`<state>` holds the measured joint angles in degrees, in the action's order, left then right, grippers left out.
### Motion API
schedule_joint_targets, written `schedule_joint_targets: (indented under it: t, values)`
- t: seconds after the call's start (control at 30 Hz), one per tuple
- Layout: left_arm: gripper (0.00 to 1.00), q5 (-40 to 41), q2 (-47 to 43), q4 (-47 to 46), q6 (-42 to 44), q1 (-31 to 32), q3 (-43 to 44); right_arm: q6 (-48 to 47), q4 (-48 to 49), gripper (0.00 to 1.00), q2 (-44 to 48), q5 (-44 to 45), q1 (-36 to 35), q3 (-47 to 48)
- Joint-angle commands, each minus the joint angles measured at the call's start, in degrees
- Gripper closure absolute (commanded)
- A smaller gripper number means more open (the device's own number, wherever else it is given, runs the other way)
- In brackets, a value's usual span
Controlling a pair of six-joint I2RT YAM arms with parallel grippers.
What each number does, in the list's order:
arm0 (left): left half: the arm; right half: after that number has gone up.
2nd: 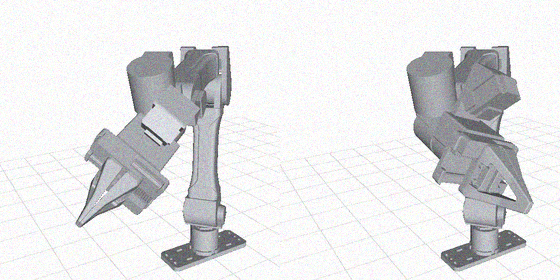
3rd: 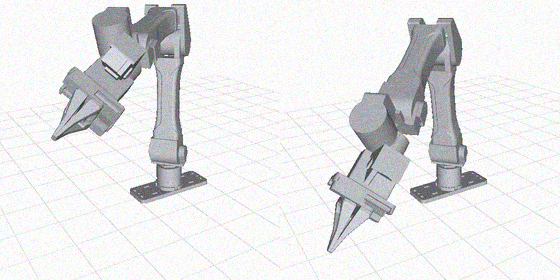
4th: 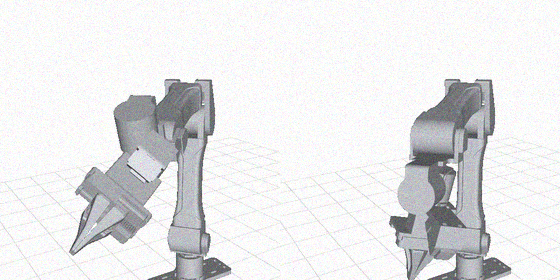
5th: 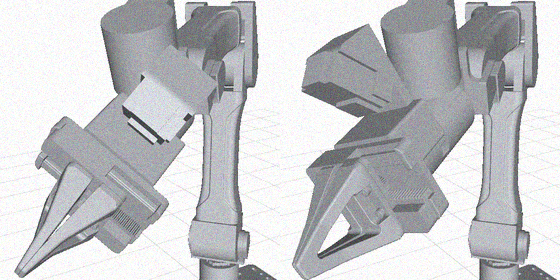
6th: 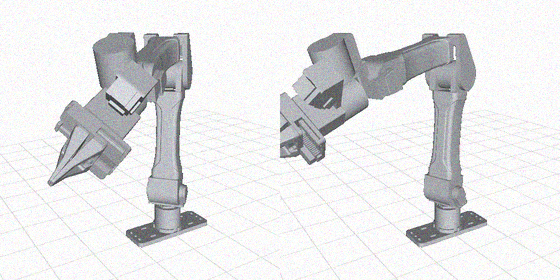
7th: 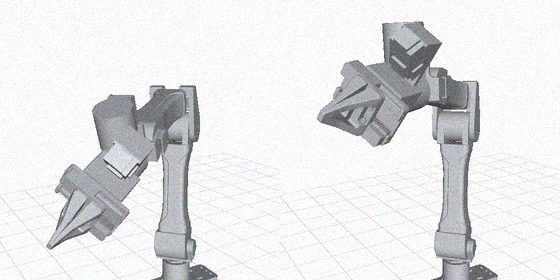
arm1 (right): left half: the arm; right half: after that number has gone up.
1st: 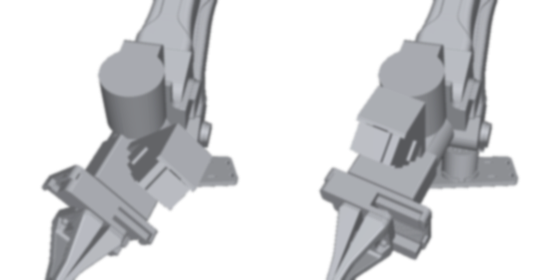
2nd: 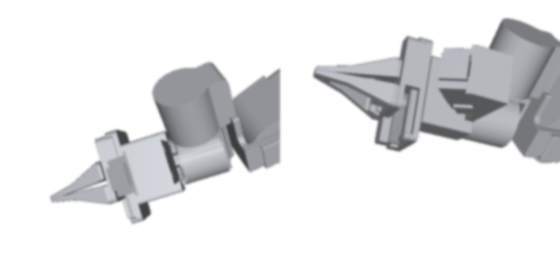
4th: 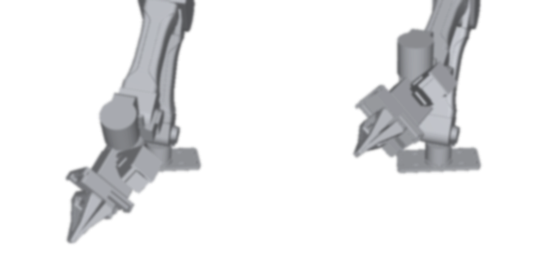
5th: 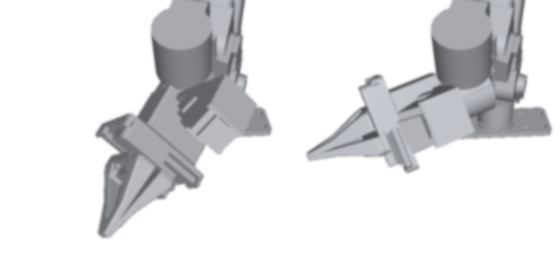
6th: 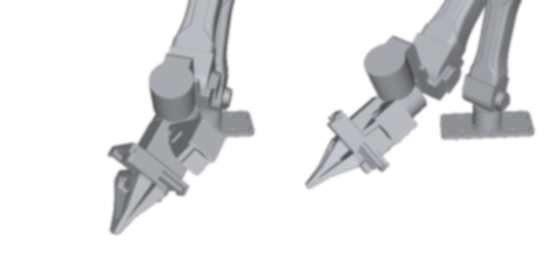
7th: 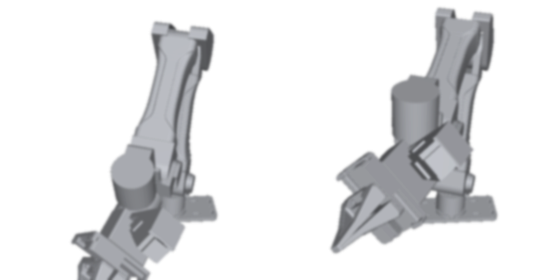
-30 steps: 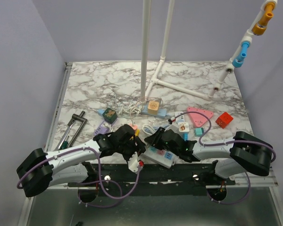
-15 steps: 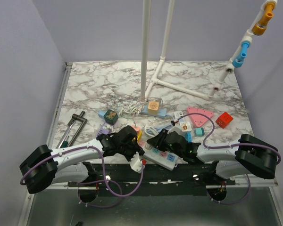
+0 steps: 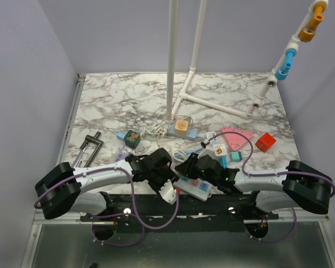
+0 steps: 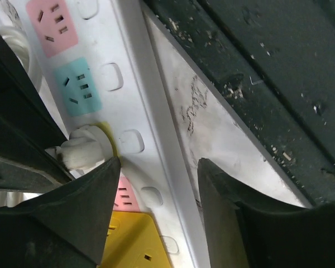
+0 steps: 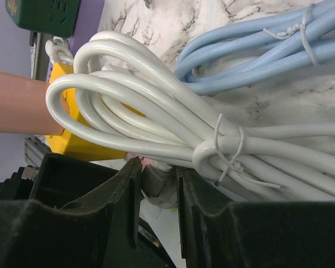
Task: Pull the plug off the socket
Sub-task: Remove the plug from the socket.
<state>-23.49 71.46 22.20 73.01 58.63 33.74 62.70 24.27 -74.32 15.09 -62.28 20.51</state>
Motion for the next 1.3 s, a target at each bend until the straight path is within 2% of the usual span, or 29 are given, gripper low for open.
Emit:
schedule_joint_targets:
  t: [0.0,0.27,0.37,0.77,0.87,0.97,1.2,1.27]
  values:
    - [0.45,1.05,3.34,5.59,-5.55,-0.29,4.17,-0.77,9.11,0.99,1.59,-3.71,-0.29,0.79]
    - [0.74,2.76,3.3,8.87,-4.4,1.57,1.27,0.11,10.89,0.99,3.0,-3.25,-0.28,0.38]
    - [0.79,3.67,2.55,7.77,-4.13,3.15,0.03,0.95,11.29,0.99,2.85,-4.3,0.92,0.58]
    - [0.77,2.62,4.65,8.46,-5.91,3.86,2.09,-2.3,10.66,0.99,8.4,-8.13,1.48,0.39]
    - [0.78,2.74,4.27,8.83,-5.69,3.85,2.06,-2.3,6.12,0.99,8.92,-4.45,1.49,0.94]
    - [0.78,2.99,2.81,8.92,-6.43,3.86,2.08,-5.13,-2.42,0.99,9.11,0.77,1.8,3.93]
    - [0.69,4.04,-1.4,11.71,-10.19,3.86,3.88,-8.88,-8.59,0.99,8.53,-1.6,13.0,5.8]
    - [0.61,3.91,-3.09,12.8,-10.95,3.86,4.44,-10.43,-9.91,0.99,5.41,-2.75,14.83,7.68]
